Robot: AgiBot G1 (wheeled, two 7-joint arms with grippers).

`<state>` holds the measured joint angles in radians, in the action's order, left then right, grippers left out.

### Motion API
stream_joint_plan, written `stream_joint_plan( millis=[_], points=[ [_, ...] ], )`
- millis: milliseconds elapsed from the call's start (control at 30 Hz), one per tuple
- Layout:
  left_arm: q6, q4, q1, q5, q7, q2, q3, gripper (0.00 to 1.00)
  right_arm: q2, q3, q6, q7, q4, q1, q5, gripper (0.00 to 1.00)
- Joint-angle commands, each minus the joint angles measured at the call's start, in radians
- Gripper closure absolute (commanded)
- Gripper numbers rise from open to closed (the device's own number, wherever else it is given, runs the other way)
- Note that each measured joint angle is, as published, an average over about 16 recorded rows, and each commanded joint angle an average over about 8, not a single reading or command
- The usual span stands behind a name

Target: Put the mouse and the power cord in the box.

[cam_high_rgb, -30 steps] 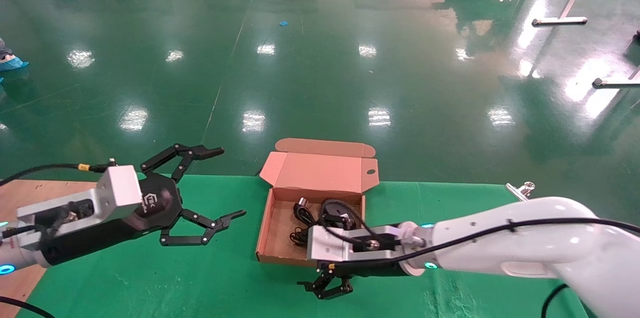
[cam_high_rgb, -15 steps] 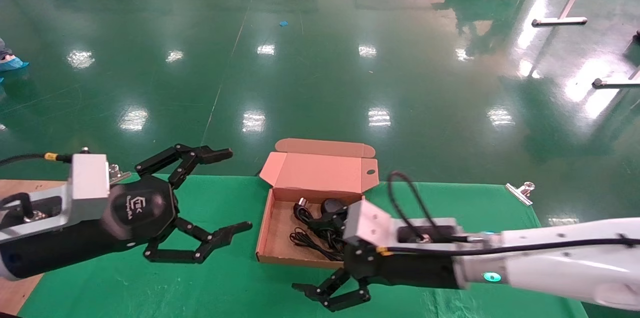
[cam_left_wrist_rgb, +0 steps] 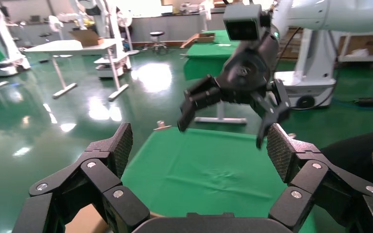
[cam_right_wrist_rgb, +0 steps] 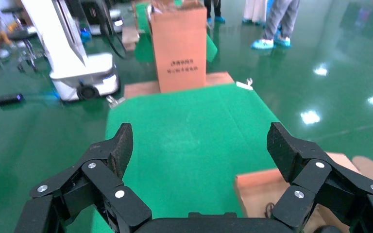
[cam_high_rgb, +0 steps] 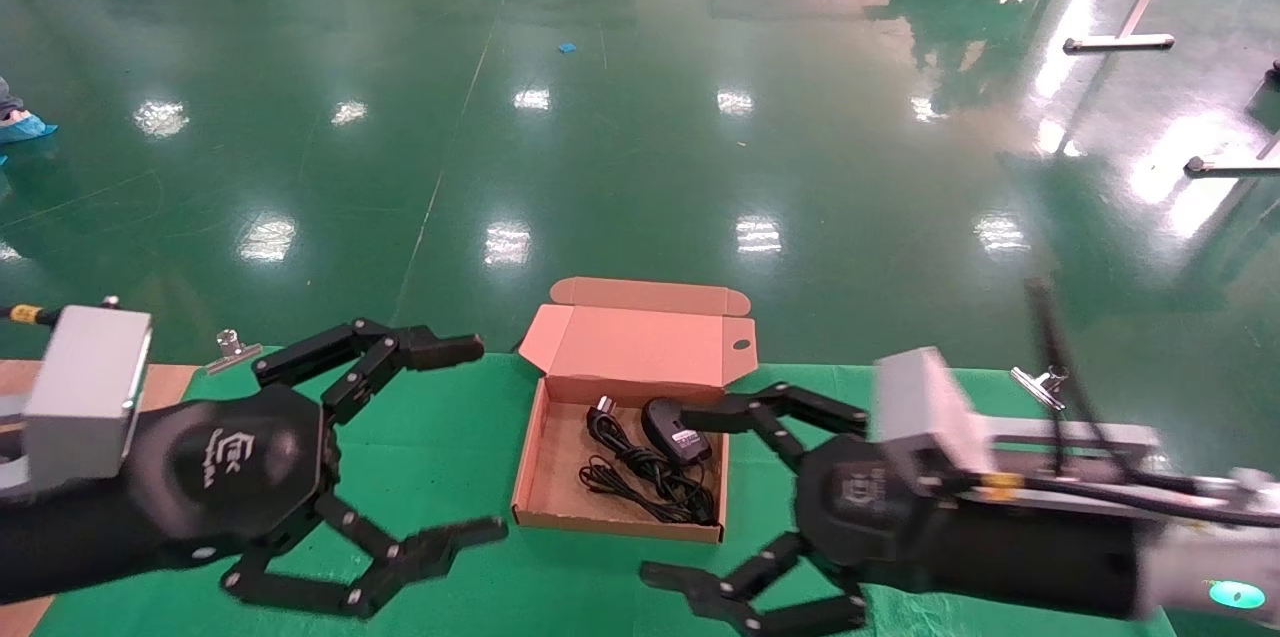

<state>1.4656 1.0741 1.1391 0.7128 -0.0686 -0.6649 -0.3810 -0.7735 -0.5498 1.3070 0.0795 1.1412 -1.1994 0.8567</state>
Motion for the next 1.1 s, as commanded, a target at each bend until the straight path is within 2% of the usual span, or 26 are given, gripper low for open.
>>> stream_joint_plan(
  millis=[33, 300, 500, 633, 1100],
  points=[
    [0.005, 0.035, -0.011, 0.003, 0.043, 0.009, 0.017, 0.0, 0.025, 0.042, 0.029, 0.017, 0.022, 0.019, -0.019, 0.0],
    [0.025, 0.172, -0.053, 0.015, 0.209, 0.044, 0.083, 0.0, 0.124, 0.207, 0.145, 0.083, 0.11, 0.096, -0.097, 0.0],
    [0.033, 0.229, -0.068, 0.018, 0.272, 0.056, 0.107, 0.0, 0.177, 0.295, 0.205, 0.114, 0.156, 0.135, -0.137, 0.0],
    [0.034, 0.237, -0.07, 0.018, 0.278, 0.058, 0.111, 0.0, 0.189, 0.316, 0.219, 0.119, 0.167, 0.145, -0.148, 0.0],
    [0.031, 0.22, -0.067, 0.019, 0.263, 0.055, 0.105, 0.0, 0.17, 0.283, 0.197, 0.11, 0.15, 0.131, -0.133, 0.0]
  ],
)
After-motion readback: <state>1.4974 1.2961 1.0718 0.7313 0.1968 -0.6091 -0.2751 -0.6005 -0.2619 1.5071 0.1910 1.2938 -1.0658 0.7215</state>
